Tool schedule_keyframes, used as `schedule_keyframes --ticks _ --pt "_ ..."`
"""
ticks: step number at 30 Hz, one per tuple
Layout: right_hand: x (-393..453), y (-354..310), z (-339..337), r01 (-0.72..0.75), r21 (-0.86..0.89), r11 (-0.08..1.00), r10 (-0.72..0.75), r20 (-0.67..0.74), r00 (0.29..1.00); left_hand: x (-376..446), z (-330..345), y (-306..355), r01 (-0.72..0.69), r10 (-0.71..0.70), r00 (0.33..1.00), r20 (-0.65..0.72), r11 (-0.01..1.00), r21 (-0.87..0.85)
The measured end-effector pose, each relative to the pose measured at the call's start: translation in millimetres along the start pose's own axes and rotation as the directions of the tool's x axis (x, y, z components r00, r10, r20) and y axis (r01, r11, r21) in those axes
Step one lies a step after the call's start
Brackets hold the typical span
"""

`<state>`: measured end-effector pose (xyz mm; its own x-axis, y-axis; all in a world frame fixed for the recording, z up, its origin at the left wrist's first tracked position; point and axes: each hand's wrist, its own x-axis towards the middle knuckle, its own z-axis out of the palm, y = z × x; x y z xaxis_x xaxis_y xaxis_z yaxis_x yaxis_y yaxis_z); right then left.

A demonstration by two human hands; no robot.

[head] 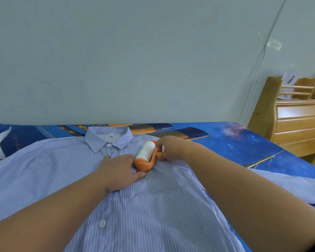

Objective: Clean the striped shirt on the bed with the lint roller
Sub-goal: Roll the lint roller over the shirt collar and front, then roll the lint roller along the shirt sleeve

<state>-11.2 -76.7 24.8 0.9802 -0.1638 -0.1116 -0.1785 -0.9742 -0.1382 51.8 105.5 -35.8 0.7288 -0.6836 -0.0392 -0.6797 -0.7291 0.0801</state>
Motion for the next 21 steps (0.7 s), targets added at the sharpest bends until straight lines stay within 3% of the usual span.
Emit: schedule_keyframes --ticks 14,21 --pt "-95 96 -6 -0.153 0.077 0.985 0.149 0.049 0.988 -3 -7 8 0.026 -0.030 0.998 0.064 0.998 0.062" --pt "-140 151 -30 -0.243 -0.053 0.969 0.248 0.141 0.959 4 -11 16 0.084 -0.091 0.992 0.090 0.993 0.080"
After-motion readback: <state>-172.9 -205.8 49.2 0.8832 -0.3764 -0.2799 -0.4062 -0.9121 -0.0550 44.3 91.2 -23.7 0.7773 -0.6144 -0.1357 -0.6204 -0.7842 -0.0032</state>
